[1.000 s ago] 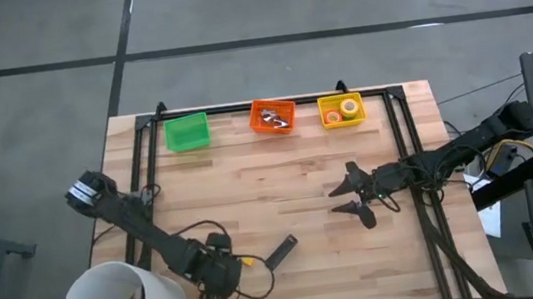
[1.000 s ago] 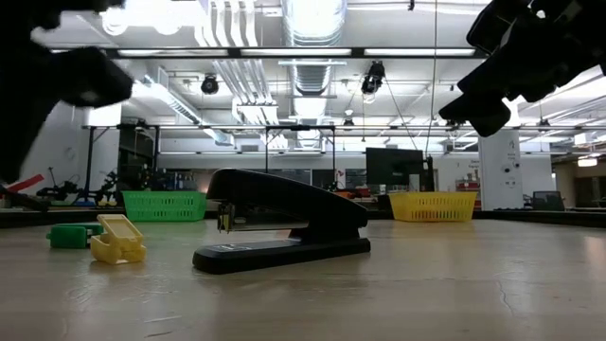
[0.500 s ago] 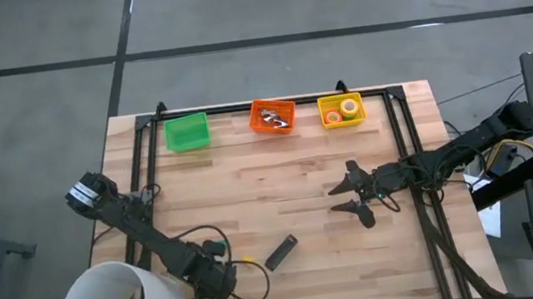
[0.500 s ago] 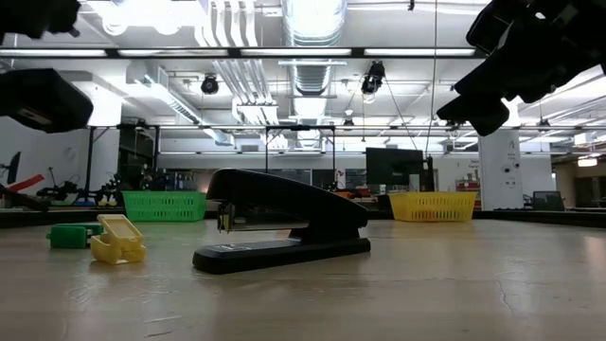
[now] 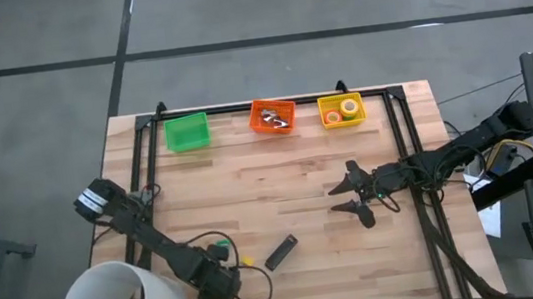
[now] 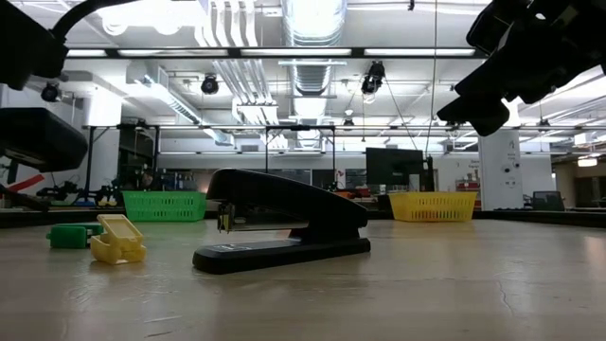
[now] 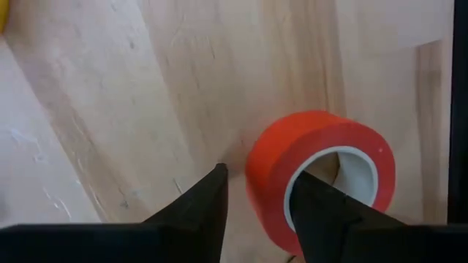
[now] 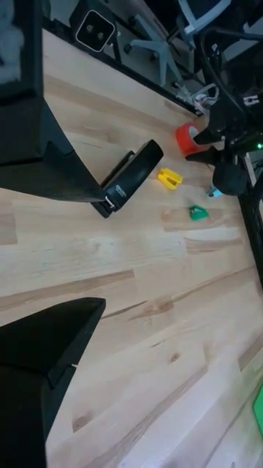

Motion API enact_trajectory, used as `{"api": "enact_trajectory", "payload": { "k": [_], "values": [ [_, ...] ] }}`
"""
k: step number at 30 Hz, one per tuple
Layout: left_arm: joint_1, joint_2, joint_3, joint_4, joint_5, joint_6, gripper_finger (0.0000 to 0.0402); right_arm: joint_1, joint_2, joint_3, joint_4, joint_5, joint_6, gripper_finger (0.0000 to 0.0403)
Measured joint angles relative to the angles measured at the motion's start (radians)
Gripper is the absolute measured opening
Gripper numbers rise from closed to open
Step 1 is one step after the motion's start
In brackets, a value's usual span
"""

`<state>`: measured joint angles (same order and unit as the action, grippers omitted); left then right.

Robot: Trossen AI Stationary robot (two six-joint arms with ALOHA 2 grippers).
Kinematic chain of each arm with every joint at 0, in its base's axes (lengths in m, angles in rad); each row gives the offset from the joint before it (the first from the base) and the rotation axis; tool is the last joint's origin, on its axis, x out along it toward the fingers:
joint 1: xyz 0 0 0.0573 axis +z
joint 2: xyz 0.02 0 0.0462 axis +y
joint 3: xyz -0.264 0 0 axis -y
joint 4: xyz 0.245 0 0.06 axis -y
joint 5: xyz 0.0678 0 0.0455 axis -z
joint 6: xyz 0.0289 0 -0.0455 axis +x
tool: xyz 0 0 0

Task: Pick and place Stapler, Stapler remover, tape
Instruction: Put the red tape into the yellow bin

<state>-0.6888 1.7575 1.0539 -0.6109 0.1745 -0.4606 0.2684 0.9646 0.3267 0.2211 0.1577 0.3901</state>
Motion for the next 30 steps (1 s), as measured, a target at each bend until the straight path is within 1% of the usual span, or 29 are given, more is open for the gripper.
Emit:
{"api": "enact_trajectory", "payload": {
  "k": [3,9,13,16,20,22,24,27,30],
  "values": [
    [0.0,0.007,0.001,0.001,-0.001,-0.002,0.0114,0.0,0.0,0.0,0.0,0.0,0.0,0.0219],
    [0.004,0.006,0.001,0.004,-0.017,-0.005,0.0042,0.0,0.0,-0.001,0.0,0.0,0.0,0.0219],
    [0.01,0.007,0.008,0.006,-0.026,-0.015,0.0041,0.0,0.0,-0.002,0.0,0.0,0.0,0.0219],
    [0.023,0.007,0.017,0.022,-0.062,-0.05,0.0042,0.0,0.0,-0.002,0.0,0.0,0.0,0.0219],
    [0.044,0.003,0.037,0.017,-0.15,-0.073,0.007,0.0,0.0,-0.002,0.002,0.0,-0.005,0.0219],
    [0.058,0.001,0.053,0.019,-0.209,-0.073,0.0075,0.0,0.0,-0.002,0.002,0.0,-0.016,0.0219],
    [0.074,0.001,0.07,0.015,-0.275,-0.073,0.0071,0.002,0.0,-0.002,0.003,-0.001,-0.031,0.0219],
    [0.097,-0.002,0.097,0.015,-0.393,-0.074,0.0053,0.014,0.0,-0.002,0.003,-0.004,-0.056,0.0219],
    [0.105,-0.006,0.127,0.016,-0.569,-0.066,0.0041,0.039,0.0,-0.002,0.004,-0.045,-0.088,0.0219]
  ]
}}
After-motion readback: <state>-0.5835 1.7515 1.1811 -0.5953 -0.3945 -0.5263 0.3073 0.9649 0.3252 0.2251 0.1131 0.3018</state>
